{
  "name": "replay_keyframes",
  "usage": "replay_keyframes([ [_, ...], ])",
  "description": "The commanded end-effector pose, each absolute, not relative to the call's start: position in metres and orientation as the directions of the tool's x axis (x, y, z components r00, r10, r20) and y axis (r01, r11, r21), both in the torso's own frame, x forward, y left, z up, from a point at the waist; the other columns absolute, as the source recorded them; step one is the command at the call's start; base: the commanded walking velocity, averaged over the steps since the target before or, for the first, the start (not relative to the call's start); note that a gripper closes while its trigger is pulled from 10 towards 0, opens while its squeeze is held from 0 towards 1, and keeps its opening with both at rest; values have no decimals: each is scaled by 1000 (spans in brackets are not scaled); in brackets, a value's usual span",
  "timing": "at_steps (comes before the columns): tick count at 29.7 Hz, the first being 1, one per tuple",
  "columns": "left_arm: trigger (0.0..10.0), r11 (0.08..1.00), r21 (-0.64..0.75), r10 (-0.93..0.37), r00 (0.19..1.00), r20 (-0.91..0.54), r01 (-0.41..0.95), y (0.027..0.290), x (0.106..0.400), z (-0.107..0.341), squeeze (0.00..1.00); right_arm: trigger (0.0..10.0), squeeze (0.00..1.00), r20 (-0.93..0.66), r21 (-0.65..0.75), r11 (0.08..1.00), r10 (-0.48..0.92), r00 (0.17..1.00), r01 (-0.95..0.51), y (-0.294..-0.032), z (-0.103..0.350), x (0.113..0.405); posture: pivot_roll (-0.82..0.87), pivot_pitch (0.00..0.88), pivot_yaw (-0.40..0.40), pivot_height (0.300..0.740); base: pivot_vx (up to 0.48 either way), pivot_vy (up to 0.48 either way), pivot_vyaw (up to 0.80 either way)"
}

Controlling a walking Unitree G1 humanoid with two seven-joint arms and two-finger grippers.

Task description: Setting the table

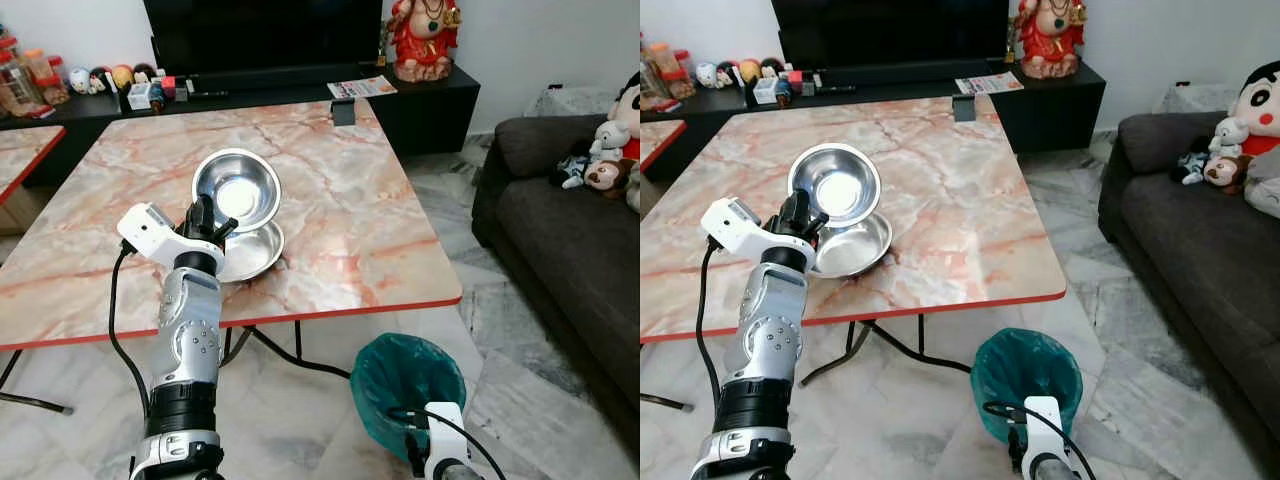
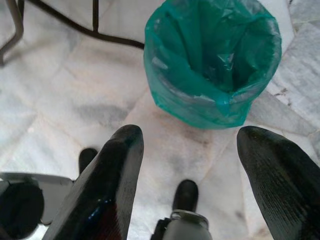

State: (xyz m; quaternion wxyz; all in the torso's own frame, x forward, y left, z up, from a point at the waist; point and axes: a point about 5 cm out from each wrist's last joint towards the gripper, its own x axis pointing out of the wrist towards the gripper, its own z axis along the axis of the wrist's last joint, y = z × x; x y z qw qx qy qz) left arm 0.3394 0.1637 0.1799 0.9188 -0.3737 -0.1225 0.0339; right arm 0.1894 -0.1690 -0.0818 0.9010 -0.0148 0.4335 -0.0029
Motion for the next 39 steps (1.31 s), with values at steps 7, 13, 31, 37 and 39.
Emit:
replay_keyframes([
  [7, 10000, 714, -700, 202, 954, 223, 13, 173, 341, 187, 0, 10000, 0, -776, -19, 1000, -14, 630, -1, -166, -80, 194, 35, 16, 82, 723, 318, 0, 79],
  [13, 10000, 715, -699, 201, 953, 227, 15, 173, 341, 188, 0, 10000, 0, -777, -17, 1000, -16, 629, 5, -166, -80, 194, 36, 13, 83, 723, 323, 0, 0],
  [31, 10000, 713, -701, 214, 951, 221, 3, 175, 339, 187, 0, 10000, 0, -780, -15, 1000, -16, 626, 7, -167, -81, 192, 41, 16, 75, 723, 318, 0, 0],
  [37, 10000, 715, -699, 213, 957, 197, -15, 175, 336, 181, 0, 10000, 0, -781, -18, 1000, -17, 625, 5, -168, -81, 191, 43, 25, 65, 723, 190, 0, 0],
  [39, 10000, 722, -690, 230, 961, 155, -62, 178, 330, 172, 0, 10000, 0, -785, -18, 1000, -15, 619, 1, -169, -83, 188, 45, 35, 59, 723, 0, 0, 0],
])
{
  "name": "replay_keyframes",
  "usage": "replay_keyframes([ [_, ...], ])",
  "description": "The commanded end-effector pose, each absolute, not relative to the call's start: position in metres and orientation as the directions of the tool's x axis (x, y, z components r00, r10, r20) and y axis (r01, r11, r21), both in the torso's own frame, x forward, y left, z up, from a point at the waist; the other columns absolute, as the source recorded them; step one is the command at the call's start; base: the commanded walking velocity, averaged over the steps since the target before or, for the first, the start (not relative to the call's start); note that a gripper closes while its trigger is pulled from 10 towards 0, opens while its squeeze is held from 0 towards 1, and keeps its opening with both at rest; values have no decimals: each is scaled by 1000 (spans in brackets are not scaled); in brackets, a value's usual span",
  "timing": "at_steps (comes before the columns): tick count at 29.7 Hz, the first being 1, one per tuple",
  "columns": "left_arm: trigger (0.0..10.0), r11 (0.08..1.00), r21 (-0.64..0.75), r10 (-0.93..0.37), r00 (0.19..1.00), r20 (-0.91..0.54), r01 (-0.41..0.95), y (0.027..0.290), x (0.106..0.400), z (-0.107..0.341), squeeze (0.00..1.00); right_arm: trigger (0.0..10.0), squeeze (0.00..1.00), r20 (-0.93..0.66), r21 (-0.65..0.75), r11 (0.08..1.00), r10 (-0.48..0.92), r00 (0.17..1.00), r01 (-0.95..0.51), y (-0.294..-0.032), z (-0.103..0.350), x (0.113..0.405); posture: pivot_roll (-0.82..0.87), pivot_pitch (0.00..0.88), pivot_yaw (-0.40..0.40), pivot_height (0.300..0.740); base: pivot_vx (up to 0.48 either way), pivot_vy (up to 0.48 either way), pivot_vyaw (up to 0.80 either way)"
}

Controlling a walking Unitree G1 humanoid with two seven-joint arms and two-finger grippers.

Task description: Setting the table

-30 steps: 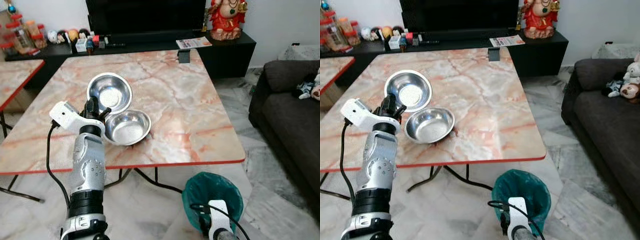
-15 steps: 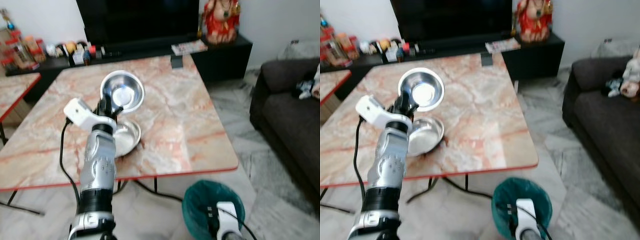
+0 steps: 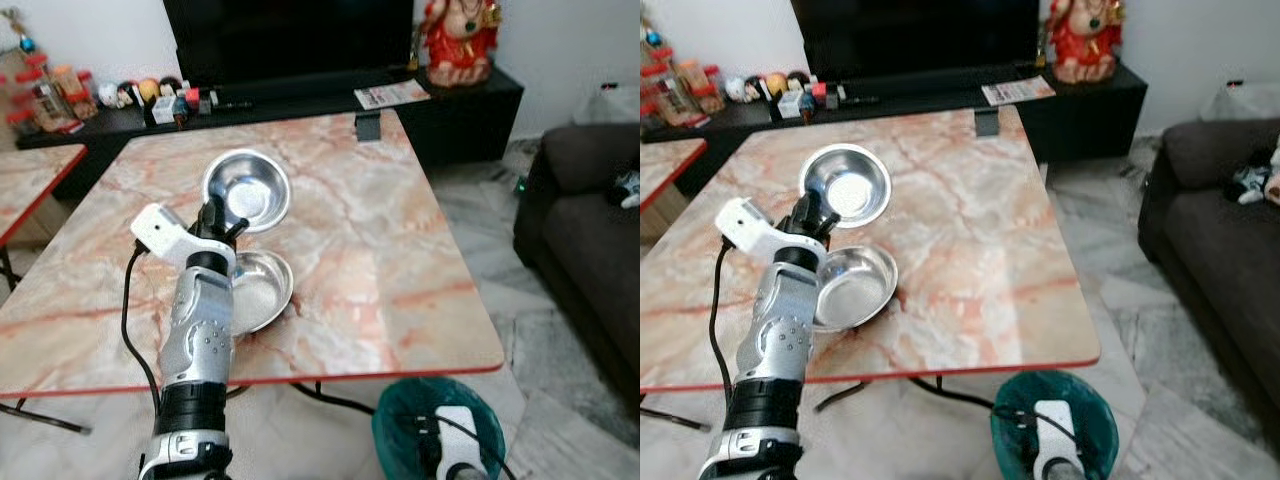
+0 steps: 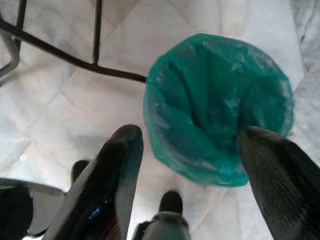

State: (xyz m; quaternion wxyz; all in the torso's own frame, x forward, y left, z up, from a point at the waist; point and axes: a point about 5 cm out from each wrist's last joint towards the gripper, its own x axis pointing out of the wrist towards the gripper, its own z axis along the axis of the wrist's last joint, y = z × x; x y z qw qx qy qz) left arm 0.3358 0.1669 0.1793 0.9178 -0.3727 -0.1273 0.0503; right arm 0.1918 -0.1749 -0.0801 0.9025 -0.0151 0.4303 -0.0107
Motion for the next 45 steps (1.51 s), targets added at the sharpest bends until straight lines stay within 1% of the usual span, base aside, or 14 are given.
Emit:
replay_keyframes([
  [1, 10000, 721, -689, 237, 961, 143, -75, 179, 328, 170, 0, 10000, 0, -786, -17, 1000, -14, 618, 1, -169, -83, 187, 45, 37, 59, 723, 0, 0, 0],
  [8, 10000, 699, -705, 254, 963, 87, -120, 181, 321, 161, 0, 10000, 0, -788, -18, 1000, -16, 616, 2, -171, -84, 185, 49, 43, 55, 723, 0, 0, 0],
  [9, 10000, 678, -724, 225, 974, 35, -131, 178, 318, 154, 0, 10000, 0, -790, -21, 1000, -16, 613, -1, -172, -84, 183, 45, 53, 49, 723, 0, 0, 0],
  [10, 10000, 678, -724, 225, 974, 35, -131, 178, 318, 154, 0, 10000, 0, -790, -21, 1000, -16, 613, -1, -172, -84, 183, 45, 53, 49, 723, 0, 0, 0],
  [11, 10000, 660, -737, 176, 984, -35, -144, 172, 312, 146, 0, 10000, 0, -793, -23, 1000, -16, 609, -3, -174, -85, 181, 45, 56, 46, 723, 0, 0, 0],
  [13, 10000, 657, -736, 167, 984, -70, -164, 170, 307, 145, 0, 10000, 0, -794, -26, 1000, -18, 608, -5, -175, -85, 180, 46, 58, 42, 723, 0, 0, 0],
  [18, 10000, 647, -735, 181, 977, -112, -203, 168, 311, 142, 0, 10000, 0, -795, -30, 999, -18, 606, -10, -176, -85, 180, 49, 56, 35, 723, 0, 0, 0],
  [20, 10000, 614, -760, 143, 977, -159, -214, 157, 321, 140, 0, 10000, 0, -790, -30, 1000, -17, 613, -10, -177, -84, 183, 41, 52, 35, 723, 0, 0, 0],
  [22, 10000, 612, -763, 132, 978, -164, -210, 154, 323, 141, 0, 10000, 0, -789, -30, 1000, -17, 614, -10, -177, -84, 184, 38, 51, 35, 723, 0, 0, 0],
  [25, 10000, 610, -772, 80, 983, -163, -178, 142, 329, 145, 0, 10000, 0, -786, -30, 999, -17, 618, -11, -177, -83, 185, 34, 48, 33, 723, 0, 0, 0],
  [27, 10000, 610, -773, 76, 984, -163, -175, 141, 329, 145, 0, 10000, 0, -786, -30, 999, -17, 617, -12, -177, -83, 185, 34, 48, 33, 723, 0, 0, 0],
  [29, 10000, 617, -767, 63, 983, -175, -176, 134, 335, 148, 0, 10000, 0, -786, -31, 999, -17, 618, -12, -176, -83, 185, 30, 46, 35, 723, 0, 0, 0],
  [34, 10000, 643, -738, 91, 978, -188, -202, 130, 343, 153, 0, 10000, 0, -788, -29, 1000, -17, 616, -9, -175, -83, 184, 29, 47, 41, 723, 0, 0, 0],
  [45, 10000, 651, -716, 161, 967, -196, -253, 133, 352, 157, 0, 10000, 0, -793, -2, 1000, -6, 610, 7, -165, -86, 181, 25, 45, 79, 723, 0, 0, 0],
])
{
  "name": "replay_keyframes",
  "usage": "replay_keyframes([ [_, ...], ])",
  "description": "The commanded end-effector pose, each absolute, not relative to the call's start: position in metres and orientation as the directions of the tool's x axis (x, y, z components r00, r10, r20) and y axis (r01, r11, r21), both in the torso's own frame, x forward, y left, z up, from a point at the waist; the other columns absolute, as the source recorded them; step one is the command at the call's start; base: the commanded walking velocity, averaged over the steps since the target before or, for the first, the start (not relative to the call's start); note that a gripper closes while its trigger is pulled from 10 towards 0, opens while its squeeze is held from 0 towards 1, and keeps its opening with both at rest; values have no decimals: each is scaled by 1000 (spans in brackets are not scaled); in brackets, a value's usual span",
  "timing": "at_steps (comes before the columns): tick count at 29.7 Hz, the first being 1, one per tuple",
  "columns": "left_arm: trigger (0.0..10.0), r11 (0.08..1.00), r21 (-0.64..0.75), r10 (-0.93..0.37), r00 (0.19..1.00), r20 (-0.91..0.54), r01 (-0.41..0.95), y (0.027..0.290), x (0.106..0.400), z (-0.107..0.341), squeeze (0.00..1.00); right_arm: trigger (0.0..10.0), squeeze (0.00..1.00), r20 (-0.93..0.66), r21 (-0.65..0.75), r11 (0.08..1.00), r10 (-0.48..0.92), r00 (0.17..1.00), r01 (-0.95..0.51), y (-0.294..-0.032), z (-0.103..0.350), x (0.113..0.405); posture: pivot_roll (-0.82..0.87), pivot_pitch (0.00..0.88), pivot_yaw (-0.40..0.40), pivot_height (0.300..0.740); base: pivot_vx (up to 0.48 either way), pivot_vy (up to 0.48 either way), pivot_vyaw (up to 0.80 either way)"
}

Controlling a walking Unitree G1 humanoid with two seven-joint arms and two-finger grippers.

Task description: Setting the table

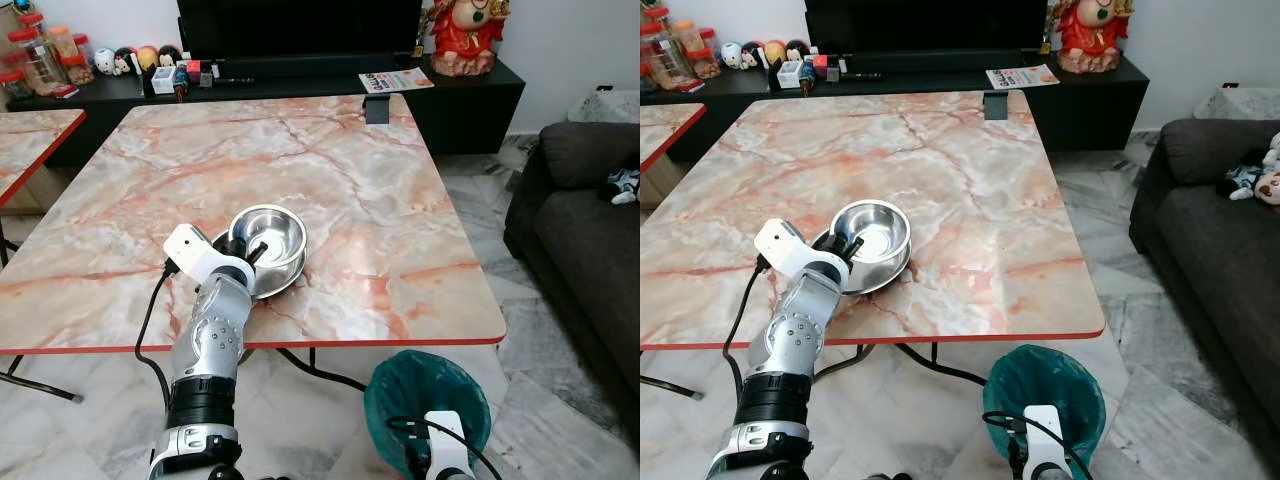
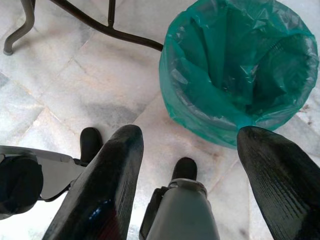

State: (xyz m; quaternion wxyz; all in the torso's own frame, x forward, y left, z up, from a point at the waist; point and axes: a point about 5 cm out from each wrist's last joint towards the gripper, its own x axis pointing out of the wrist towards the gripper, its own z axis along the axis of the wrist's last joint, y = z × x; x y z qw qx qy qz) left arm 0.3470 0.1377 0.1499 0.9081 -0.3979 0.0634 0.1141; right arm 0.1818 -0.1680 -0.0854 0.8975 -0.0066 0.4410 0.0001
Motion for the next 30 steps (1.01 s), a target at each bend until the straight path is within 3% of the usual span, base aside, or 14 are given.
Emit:
replay_keyframes([
  [1, 10000, 651, -714, 162, 967, -198, -255, 133, 352, 157, 0, 10000, 0, -793, -1, 1000, -6, 609, 8, -165, -86, 180, 24, 45, 82, 723, 0, 0, 0],
  [12, 10000, 666, -656, 218, 934, -283, -355, 136, 355, 148, 0, 10000, 0, -794, -1, 1000, -11, 608, 17, -167, -86, 181, 26, 41, 80, 723, 0, 0, 0],
  [29, 10000, 615, -658, 273, 900, -340, -435, 142, 355, 139, 0, 10000, 0, -790, -6, 1000, -15, 613, 17, -169, -85, 183, 21, 37, 71, 723, 0, 0, 0],
  [30, 10000, 611, -659, 276, 898, -342, -439, 142, 355, 139, 239, 10000, 0, -790, -6, 1000, -15, 613, 17, -169, -85, 183, 20, 38, 72, 723, 0, 0, 0],
])
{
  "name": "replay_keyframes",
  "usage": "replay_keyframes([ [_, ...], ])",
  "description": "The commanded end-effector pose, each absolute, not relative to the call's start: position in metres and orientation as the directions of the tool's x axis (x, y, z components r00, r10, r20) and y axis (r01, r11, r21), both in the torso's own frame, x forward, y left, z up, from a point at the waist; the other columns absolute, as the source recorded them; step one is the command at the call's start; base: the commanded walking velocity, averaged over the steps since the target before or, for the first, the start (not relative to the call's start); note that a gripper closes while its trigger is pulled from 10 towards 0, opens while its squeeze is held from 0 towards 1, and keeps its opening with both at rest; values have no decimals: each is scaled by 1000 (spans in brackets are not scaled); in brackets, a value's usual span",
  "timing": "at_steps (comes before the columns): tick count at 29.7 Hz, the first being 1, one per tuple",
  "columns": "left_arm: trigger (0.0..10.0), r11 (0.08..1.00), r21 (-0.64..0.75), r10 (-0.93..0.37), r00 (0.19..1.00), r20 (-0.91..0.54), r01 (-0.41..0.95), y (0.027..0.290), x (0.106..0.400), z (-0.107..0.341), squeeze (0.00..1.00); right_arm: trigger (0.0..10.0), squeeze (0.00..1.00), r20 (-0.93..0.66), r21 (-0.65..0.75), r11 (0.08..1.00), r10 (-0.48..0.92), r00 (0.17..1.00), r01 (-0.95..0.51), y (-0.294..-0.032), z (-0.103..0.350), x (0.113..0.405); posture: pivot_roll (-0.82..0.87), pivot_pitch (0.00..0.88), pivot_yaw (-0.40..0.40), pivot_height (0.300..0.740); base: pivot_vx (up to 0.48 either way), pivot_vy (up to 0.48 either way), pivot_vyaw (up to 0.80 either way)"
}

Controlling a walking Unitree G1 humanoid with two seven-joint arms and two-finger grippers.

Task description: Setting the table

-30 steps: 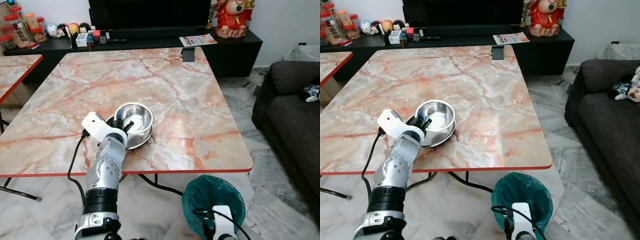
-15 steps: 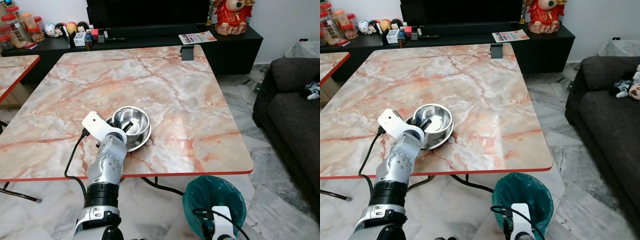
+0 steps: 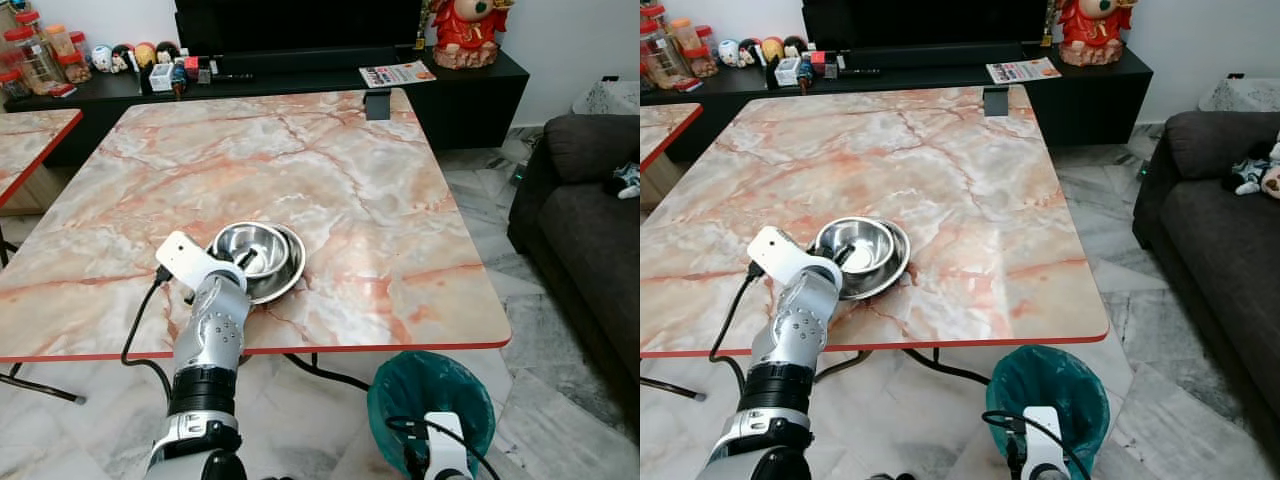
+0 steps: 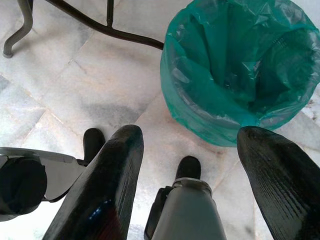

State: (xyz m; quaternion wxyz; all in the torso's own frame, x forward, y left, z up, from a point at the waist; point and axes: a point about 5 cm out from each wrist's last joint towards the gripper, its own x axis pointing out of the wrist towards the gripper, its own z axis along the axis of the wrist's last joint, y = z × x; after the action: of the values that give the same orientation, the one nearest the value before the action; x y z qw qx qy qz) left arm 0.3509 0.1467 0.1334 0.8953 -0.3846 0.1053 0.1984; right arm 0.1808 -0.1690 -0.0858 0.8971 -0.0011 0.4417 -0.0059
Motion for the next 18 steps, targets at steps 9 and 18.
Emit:
replay_keyframes([
  [9, 10000, 598, -669, 278, 897, -344, -442, 142, 357, 140, 922, 10000, 0, -789, -10, 1000, -18, 614, 17, -170, -85, 183, 18, 37, 68, 723, 0, 0, 0],
  [18, 10000, 598, -668, 291, 897, -334, -443, 145, 358, 144, 0, 10000, 0, -789, -10, 1000, -18, 614, 16, -171, -84, 184, 22, 35, 66, 723, 0, 0, 0],
])
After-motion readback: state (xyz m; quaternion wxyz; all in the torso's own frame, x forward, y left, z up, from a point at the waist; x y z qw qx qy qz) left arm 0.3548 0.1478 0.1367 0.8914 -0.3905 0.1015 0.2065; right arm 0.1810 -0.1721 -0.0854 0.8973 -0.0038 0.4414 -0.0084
